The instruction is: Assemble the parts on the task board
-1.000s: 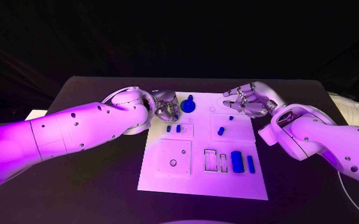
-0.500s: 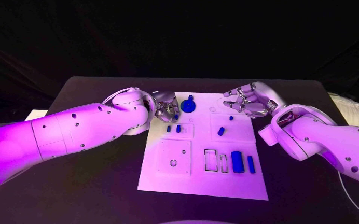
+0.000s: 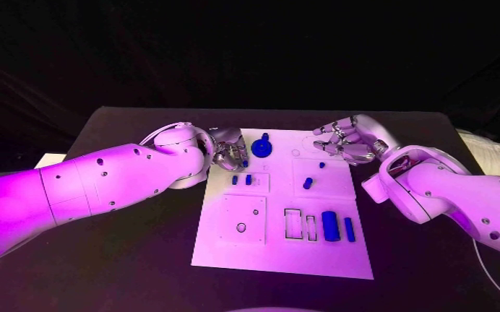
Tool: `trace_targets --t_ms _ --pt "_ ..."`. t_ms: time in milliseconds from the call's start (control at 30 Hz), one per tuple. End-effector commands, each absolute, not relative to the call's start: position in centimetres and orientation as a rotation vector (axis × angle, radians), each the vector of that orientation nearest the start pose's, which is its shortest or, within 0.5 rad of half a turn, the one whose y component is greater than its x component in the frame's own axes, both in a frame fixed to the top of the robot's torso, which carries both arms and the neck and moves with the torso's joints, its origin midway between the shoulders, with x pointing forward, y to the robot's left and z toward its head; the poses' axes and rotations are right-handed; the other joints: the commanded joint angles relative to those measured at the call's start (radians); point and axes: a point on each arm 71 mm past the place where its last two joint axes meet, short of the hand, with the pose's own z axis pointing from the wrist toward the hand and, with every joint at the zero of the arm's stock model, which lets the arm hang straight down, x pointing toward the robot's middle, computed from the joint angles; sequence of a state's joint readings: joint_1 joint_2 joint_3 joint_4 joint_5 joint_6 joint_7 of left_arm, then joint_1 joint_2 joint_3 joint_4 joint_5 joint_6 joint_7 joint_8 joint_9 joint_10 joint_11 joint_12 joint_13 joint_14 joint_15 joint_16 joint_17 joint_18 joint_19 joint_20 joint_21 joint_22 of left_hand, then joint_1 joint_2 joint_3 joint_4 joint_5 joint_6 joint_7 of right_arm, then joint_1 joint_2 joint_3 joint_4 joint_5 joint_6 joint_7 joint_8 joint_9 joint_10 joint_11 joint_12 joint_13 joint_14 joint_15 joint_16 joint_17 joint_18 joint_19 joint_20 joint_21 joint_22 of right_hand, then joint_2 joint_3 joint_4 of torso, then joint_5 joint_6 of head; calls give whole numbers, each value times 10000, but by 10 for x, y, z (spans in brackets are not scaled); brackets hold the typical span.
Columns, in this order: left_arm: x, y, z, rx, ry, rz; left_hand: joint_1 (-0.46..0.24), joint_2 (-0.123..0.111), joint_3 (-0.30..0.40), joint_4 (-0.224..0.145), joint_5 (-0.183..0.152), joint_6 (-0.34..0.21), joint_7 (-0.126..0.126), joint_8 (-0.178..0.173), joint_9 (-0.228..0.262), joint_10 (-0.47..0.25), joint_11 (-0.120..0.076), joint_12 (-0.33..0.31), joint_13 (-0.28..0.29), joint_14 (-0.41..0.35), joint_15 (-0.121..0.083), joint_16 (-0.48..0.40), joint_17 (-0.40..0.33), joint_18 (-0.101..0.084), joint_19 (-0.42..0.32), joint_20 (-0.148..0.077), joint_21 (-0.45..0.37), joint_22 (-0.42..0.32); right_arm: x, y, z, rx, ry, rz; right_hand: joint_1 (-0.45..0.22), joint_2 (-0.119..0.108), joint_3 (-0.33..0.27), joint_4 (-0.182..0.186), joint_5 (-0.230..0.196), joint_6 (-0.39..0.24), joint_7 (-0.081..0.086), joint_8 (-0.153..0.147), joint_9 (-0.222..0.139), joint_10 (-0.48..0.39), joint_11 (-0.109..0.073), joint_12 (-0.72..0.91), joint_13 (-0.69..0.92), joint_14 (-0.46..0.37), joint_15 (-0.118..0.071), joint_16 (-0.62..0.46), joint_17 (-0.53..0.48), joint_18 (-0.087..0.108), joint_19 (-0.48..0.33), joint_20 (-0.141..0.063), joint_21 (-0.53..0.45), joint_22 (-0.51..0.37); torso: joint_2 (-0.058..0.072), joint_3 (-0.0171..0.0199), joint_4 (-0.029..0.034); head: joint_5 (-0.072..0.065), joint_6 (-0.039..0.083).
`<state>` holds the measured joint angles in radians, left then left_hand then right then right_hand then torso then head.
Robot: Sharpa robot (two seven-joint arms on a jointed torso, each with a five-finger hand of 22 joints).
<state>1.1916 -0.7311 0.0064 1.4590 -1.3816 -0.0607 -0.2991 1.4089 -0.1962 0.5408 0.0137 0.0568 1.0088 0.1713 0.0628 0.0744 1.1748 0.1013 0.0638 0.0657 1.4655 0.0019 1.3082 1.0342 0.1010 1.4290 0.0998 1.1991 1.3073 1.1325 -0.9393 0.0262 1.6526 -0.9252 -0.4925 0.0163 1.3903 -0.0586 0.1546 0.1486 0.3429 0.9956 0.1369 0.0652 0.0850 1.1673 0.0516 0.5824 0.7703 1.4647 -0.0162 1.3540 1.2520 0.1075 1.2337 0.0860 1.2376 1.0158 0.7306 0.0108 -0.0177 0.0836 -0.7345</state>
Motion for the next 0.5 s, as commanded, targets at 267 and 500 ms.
trace_targets --t_ms 267,500 --pt "501 198 -186 -2832 18662 -8525 -149 104 -1 104 3 -199 73 28 -79 -629 124 29 -20 -406 176 -844 -1490 178 -771 193 -1876 -923 468 -239 -184 1771 16886 7769 598 -424 1163 -338 -509 541 193 108 89 -957 274 -3293 -2915 448 126 -122 -142 46 183 136 94 203 -14 8 7 -41 75" --pt "499 215 -181 -6883 17508 -12159 271 383 265 -171 -7 15 324 120 -69 -1109 322 232 -2 -2299 313 -3416 -5149 816 -2821 302 -5511 -3089 467 -234 -186 -1400 16981 5416 507 -733 1745 -551 -729 823 60 45 126 -627 292 -4512 -4624 461 179 -13 -44 21 265 202 244 416 2 -22 0 -203 131"
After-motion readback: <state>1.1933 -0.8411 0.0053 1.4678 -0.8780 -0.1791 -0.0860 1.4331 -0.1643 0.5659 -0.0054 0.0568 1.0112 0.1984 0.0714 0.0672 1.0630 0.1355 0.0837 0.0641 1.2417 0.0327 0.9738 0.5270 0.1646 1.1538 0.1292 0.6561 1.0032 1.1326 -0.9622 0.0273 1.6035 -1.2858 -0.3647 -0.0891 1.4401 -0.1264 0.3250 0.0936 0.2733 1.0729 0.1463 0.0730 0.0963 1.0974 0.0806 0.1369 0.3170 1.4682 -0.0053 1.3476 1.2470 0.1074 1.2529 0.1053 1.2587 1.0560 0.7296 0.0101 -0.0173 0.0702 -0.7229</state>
